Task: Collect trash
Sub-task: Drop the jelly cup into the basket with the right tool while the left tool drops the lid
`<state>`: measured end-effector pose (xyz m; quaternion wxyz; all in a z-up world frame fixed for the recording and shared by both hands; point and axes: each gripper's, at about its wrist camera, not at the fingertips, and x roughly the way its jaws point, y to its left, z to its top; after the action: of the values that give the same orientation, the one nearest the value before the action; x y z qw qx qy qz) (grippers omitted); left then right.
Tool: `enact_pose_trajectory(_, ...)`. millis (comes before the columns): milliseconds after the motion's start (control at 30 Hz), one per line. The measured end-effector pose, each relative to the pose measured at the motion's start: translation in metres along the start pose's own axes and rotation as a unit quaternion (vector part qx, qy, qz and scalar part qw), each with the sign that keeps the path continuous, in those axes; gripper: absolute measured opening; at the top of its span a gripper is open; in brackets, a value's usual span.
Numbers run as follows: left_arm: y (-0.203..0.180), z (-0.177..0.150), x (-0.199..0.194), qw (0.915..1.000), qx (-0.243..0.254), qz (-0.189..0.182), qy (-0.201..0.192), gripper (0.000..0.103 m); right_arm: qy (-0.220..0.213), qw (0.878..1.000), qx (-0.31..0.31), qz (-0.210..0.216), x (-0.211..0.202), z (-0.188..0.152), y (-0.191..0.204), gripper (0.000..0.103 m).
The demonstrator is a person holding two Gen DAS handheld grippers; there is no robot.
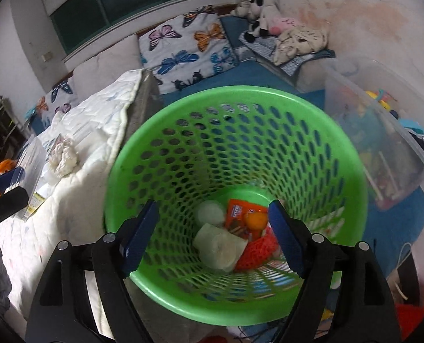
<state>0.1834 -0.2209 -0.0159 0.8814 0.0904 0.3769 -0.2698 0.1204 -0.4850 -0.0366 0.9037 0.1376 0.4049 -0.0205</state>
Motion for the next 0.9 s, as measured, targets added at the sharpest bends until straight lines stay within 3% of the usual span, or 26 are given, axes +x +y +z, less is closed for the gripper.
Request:
enact_pose_trajectory(600,-0.079,0.025,0.069,0.9964,0.054,-0.045,0.046,0.090,-0.017,0.999,0.041,0.002,-0.039,-0.023,-0.034,0.079)
enact_pose_trajectory(900,-0.087,0.022,0.082,0.9950,0.058,-0.058,0.057,0.093,-0.016,0.999,0.050,0.005,-0.042,-0.029,-0.035,0.079)
